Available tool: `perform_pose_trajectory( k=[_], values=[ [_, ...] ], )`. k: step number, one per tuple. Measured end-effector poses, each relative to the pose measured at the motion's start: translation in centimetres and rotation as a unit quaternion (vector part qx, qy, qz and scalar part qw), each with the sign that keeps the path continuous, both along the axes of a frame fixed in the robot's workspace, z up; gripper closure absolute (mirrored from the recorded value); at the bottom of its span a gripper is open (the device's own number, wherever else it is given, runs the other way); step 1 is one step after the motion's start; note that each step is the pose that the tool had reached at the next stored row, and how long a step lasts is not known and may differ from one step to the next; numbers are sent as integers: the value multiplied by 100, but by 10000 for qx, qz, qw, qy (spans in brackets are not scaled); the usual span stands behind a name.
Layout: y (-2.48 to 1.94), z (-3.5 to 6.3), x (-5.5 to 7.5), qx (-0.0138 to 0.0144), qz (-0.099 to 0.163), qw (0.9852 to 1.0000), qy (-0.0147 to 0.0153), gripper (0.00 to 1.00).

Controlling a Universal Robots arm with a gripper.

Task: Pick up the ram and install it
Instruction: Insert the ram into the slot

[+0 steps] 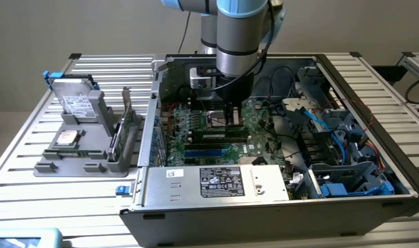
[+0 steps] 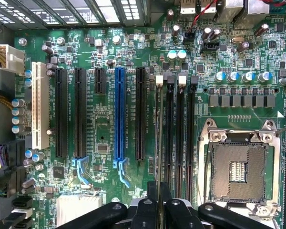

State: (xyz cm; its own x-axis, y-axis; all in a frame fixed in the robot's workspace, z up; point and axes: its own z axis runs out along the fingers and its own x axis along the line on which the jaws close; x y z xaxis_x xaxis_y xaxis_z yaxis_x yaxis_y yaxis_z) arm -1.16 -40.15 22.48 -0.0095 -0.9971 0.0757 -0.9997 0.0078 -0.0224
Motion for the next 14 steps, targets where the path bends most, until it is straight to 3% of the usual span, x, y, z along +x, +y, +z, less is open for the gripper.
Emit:
perform_pose_trajectory(
  k=[14],
  values=[
    [6, 84, -32, -13, -2, 10000, -5, 86]
  ],
)
